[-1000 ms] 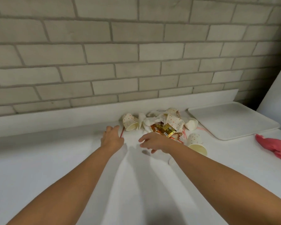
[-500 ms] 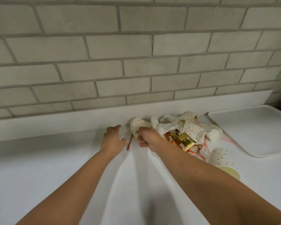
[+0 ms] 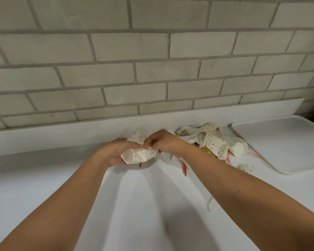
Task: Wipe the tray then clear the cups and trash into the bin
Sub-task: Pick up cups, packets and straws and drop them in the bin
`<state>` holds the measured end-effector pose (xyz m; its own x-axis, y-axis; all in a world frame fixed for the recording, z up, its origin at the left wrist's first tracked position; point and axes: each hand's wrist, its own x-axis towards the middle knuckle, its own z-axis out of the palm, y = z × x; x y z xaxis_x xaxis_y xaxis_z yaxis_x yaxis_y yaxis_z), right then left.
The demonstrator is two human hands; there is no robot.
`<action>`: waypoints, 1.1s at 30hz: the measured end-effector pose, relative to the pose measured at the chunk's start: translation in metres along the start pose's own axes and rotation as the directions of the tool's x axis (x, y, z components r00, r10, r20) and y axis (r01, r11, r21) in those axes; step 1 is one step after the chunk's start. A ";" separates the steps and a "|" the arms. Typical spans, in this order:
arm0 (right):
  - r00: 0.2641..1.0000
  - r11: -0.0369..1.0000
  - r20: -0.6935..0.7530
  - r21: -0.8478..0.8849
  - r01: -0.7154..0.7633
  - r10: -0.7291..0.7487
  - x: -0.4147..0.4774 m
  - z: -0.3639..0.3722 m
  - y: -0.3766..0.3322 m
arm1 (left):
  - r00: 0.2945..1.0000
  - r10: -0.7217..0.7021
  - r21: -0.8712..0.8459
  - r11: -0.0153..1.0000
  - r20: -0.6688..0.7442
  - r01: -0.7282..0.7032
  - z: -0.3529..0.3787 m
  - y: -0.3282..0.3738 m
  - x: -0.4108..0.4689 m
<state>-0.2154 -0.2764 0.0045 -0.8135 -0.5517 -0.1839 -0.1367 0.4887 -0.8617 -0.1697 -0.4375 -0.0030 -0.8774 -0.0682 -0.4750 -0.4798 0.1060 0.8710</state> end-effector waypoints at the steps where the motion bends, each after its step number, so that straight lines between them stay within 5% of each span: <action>1: 1.000 1.000 0.001 -0.010 0.025 -0.025 0.001 -0.003 -0.003 | 1.000 -0.021 -0.033 0.999 0.008 0.021 0.000 -0.001 0.001; 4: 0.986 0.987 -0.157 -0.159 0.033 -0.059 0.013 -0.020 -0.007 | 0.995 -0.014 -0.154 0.988 -0.102 -0.002 -0.004 -0.005 0.008; 8: 0.894 0.843 -0.447 -0.489 -0.223 -0.023 0.031 -0.040 0.012 | 0.973 -0.016 -0.279 0.959 -0.230 -0.050 -0.018 -0.014 0.015; 12: 0.925 0.645 -0.371 -0.688 -0.333 0.081 0.040 -0.030 0.026 | 0.954 0.025 -0.331 0.935 -0.300 -0.128 -0.025 -0.020 0.019; 17: 0.976 0.409 -0.213 -0.888 -0.211 0.040 0.056 -0.004 0.035 | 0.947 0.072 -0.319 0.931 -0.314 -0.177 -0.023 -0.024 0.021; 24: 0.995 0.456 -0.044 -0.886 -0.082 0.094 0.065 0.017 0.041 | 0.934 0.092 -0.307 0.929 -0.346 -0.205 -0.028 -0.028 0.021; 30: 0.942 0.829 -0.309 -0.554 -0.069 -0.129 0.061 0.011 0.020 | 0.927 0.105 -0.316 0.921 -0.361 -0.228 -0.031 -0.030 0.019; 33: 0.931 0.915 -0.321 -0.401 0.035 -0.176 0.061 0.012 0.009 | 0.918 0.101 -0.329 0.914 -0.382 -0.238 -0.034 -0.030 0.019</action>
<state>-0.2594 -0.3135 -0.0201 -0.9144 -0.3826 0.1320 -0.3800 0.6995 -0.6052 -0.1713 -0.4753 -0.0338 -0.8508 -0.4313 -0.3001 -0.2272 -0.2131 0.9503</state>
